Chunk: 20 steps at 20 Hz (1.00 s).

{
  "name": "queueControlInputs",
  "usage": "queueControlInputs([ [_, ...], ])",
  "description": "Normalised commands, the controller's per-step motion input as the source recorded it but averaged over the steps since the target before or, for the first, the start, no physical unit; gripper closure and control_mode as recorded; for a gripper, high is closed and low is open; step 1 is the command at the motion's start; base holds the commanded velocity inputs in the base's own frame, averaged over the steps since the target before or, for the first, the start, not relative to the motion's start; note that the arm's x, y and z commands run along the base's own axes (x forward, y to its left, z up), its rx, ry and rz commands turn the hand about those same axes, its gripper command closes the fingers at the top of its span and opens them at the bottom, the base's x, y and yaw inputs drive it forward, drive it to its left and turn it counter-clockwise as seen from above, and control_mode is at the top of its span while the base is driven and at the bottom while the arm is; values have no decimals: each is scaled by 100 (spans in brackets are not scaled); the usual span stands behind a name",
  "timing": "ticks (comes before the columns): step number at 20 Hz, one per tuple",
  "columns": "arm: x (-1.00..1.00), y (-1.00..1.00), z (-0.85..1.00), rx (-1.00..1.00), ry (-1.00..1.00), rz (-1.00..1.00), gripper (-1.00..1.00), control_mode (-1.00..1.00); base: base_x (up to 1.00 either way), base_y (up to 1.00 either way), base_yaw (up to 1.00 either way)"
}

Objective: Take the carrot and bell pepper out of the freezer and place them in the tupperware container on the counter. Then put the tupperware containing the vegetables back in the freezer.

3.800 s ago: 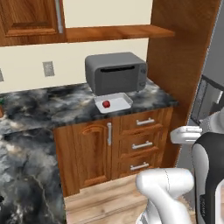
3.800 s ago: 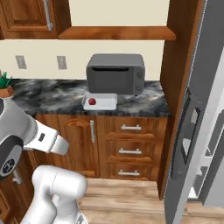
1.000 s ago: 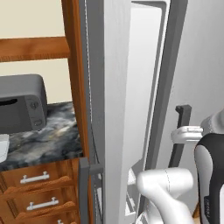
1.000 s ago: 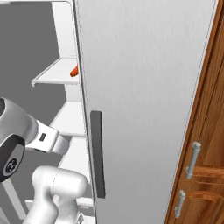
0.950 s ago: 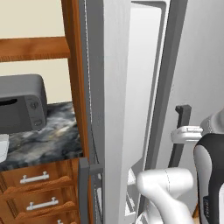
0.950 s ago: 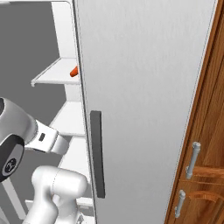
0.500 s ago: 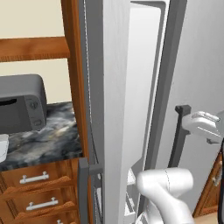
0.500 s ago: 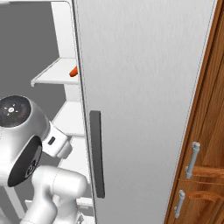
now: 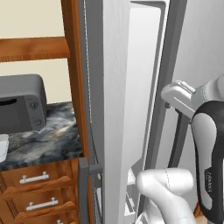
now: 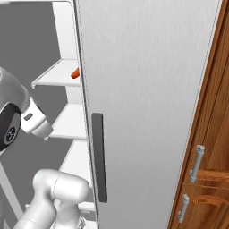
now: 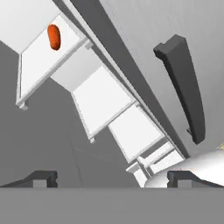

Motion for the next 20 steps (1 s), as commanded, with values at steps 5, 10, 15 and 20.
queueControlInputs([
  [5,46,0,43,33,0,-15,-100,-100,0,0,0],
  [10,39,13,25,20,0,-15,-100,-100,0,0,0],
  [15,68,14,14,2,0,-18,-100,-100,0,0,0],
  [20,75,0,11,0,6,-8,-100,-100,0,0,0],
])
